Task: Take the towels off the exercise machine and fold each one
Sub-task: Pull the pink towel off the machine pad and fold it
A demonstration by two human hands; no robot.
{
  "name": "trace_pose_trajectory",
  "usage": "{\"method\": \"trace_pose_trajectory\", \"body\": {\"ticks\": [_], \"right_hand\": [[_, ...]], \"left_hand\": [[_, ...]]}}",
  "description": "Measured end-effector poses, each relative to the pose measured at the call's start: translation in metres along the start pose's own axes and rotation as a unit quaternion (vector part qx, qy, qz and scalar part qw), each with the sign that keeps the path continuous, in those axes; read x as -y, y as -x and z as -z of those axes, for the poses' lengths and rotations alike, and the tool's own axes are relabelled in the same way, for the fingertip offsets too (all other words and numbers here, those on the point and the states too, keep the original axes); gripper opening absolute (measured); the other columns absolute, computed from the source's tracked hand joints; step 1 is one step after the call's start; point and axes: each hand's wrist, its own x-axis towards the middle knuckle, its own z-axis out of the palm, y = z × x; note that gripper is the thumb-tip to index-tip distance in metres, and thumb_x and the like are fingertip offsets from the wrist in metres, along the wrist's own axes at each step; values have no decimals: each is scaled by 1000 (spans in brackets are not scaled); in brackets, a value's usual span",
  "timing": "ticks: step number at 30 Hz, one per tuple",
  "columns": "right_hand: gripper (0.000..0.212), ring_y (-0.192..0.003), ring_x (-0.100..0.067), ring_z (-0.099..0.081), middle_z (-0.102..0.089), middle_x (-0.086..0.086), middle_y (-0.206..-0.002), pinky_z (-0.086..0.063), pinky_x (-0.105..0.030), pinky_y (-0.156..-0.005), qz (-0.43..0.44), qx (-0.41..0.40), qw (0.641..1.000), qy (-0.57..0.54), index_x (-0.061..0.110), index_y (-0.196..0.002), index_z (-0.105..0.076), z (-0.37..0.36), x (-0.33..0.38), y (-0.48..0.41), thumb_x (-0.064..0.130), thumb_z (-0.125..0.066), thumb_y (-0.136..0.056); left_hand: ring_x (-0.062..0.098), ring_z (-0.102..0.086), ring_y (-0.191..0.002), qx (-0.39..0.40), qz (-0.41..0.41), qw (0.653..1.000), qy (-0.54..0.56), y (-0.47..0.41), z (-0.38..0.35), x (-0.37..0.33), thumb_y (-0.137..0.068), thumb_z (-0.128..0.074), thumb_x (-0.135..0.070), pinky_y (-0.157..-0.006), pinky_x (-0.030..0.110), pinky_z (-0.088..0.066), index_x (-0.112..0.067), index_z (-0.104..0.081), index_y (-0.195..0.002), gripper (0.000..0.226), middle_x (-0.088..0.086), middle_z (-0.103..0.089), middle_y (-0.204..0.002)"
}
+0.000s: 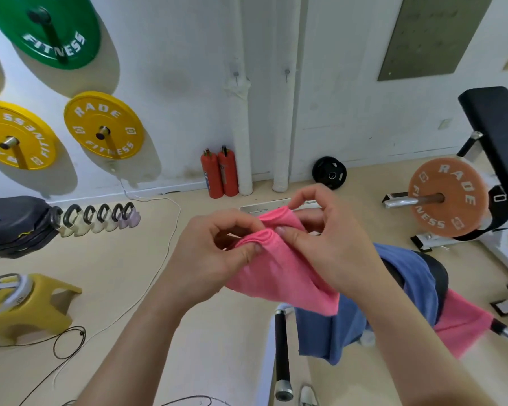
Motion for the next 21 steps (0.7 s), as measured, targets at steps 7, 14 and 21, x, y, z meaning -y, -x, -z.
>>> {"method": "trace_pose_trajectory", "body": {"ticks": [7, 14, 21], "right_hand": [[18, -59, 4, -63, -69, 21, -61, -42, -9, -56, 30, 12, 999, 41, 22, -88, -51, 5, 8, 3, 17, -68, -85], [17, -45, -7, -46, -58, 3, -48, -35, -17, -46, 74, 24, 995, 67, 24, -84, -47, 8, 11, 5, 15, -61, -89], [21, -46, -14, -40, -47, 3, -46, -34, -23, -47, 117, 43, 989, 83, 21, -84, -46, 12, 13, 5, 25, -66, -86]], "left_hand": [[6, -65, -72, -55, 4, 998, -16, -4, -10, -5, -64, -80, -32, -65, 17, -48, -27, -75, -76, 14, -9, -72, -76], [13, -61, -86, -94, -71, 987, -106, -9, -12, -7, -71, -76, -24, -62, 23, -47, -27, -69, -77, 10, -9, -63, -87], [8, -64, -84, -89, -64, 986, -124, -12, -14, -8, -75, -77, -20, -62, 10, -40, -23, -69, -79, 9, -11, -70, -88]]}}
